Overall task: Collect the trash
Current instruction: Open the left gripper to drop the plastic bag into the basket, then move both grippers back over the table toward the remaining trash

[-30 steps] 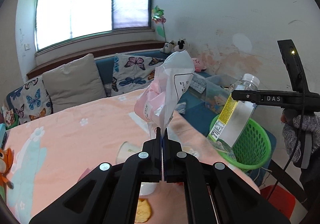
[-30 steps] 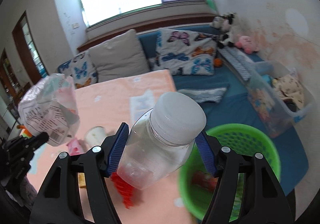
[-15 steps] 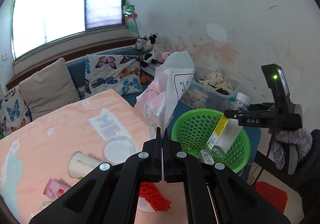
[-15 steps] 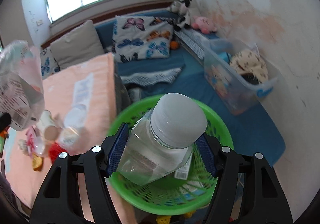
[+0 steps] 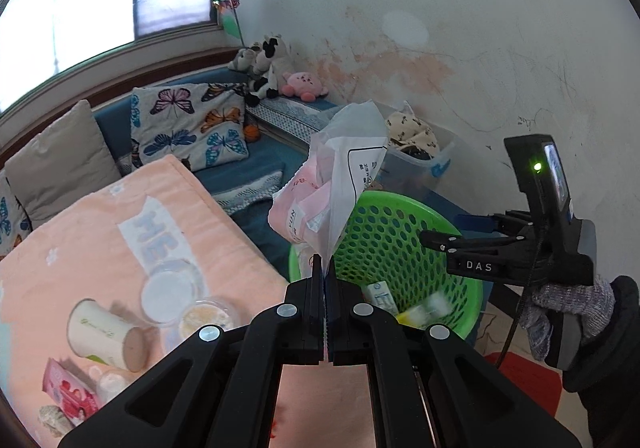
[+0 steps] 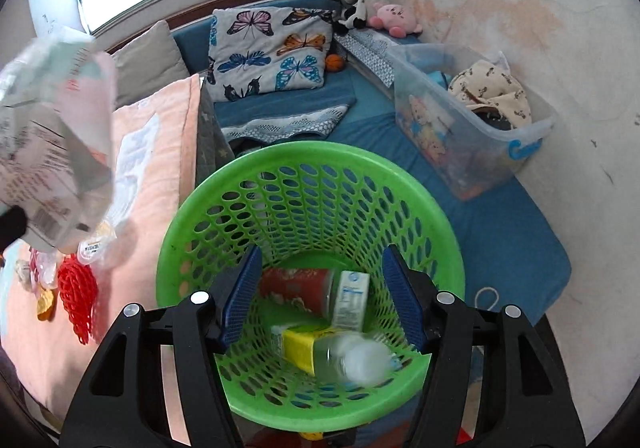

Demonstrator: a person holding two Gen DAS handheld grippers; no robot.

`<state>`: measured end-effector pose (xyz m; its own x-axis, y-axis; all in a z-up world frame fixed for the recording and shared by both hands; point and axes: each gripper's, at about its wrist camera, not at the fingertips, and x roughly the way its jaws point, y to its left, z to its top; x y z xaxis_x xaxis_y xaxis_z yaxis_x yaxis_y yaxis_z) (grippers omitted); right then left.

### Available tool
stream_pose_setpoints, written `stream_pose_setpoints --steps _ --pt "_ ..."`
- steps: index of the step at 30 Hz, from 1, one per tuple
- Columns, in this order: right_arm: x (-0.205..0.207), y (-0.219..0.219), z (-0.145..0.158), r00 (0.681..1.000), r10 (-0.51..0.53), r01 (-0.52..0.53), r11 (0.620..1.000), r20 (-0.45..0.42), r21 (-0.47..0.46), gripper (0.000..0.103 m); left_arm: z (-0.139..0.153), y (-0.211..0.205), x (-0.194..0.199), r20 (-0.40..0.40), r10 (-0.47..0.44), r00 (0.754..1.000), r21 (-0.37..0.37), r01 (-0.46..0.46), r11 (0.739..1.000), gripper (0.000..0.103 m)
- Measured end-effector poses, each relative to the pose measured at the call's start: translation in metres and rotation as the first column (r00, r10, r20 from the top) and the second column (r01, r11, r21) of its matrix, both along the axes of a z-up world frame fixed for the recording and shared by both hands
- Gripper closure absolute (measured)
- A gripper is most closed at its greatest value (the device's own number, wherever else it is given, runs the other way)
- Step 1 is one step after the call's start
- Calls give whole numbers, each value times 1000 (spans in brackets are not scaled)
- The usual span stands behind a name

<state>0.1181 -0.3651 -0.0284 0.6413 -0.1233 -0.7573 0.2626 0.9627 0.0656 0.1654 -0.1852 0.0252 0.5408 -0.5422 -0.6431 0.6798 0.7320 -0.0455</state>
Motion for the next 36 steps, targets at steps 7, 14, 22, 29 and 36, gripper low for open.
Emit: stream_pose_setpoints --steps 7,14,22,29,36 --pt "-23 -11 17 999 -21 21 1000 42 -13 36 -19 -29 -4 -41 -46 998 27 47 999 102" --pt "-40 -17 26 997 -33 34 999 69 -8 33 -32 -47 2 -90 -69 994 38 73 997 102" --pt "-50 -11 26 996 -27 27 1000 82 4 29 -42 -48 1 -112 -68 991 44 74 996 72" --pt "-52 9 30 995 14 -15 1000 96 10 27 -34 -23 -2 -89 -20 996 36 23 999 64" --pt "-49 42 33 990 81 -84 996 115 20 25 -22 33 -1 -60 103 993 25 -102 995 63"
